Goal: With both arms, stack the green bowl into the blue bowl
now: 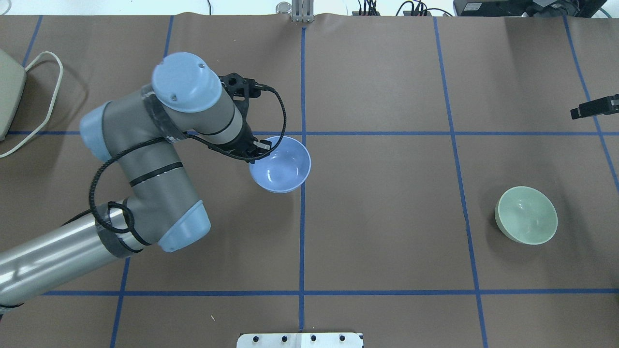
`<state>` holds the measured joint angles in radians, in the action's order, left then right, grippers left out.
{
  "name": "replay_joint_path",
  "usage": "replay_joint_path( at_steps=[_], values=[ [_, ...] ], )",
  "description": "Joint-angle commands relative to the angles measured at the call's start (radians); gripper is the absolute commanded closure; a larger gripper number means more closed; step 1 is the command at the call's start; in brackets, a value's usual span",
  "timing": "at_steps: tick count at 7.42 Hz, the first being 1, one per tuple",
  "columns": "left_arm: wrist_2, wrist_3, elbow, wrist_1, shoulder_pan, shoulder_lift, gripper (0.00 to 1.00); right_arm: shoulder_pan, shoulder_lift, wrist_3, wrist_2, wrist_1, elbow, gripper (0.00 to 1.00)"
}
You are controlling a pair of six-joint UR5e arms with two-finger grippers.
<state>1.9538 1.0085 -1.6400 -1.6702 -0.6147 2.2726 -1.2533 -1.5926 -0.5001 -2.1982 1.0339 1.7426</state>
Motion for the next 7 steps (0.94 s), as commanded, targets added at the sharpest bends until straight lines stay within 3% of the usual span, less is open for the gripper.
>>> replay_joint_path(
  at_steps=[1, 7],
  values=[
    [-0.019, 0.012, 0.093, -0.121, 0.033, 0.024, 1.00, 0.000, 0.000, 0.000, 0.000, 0.000, 0.000, 0.00],
    [-0.072, 0.013, 0.106, -0.126, 0.084, 0.028, 1.00, 0.000, 0.003, -0.002, 0.000, 0.000, -0.003, 0.00]
  ],
)
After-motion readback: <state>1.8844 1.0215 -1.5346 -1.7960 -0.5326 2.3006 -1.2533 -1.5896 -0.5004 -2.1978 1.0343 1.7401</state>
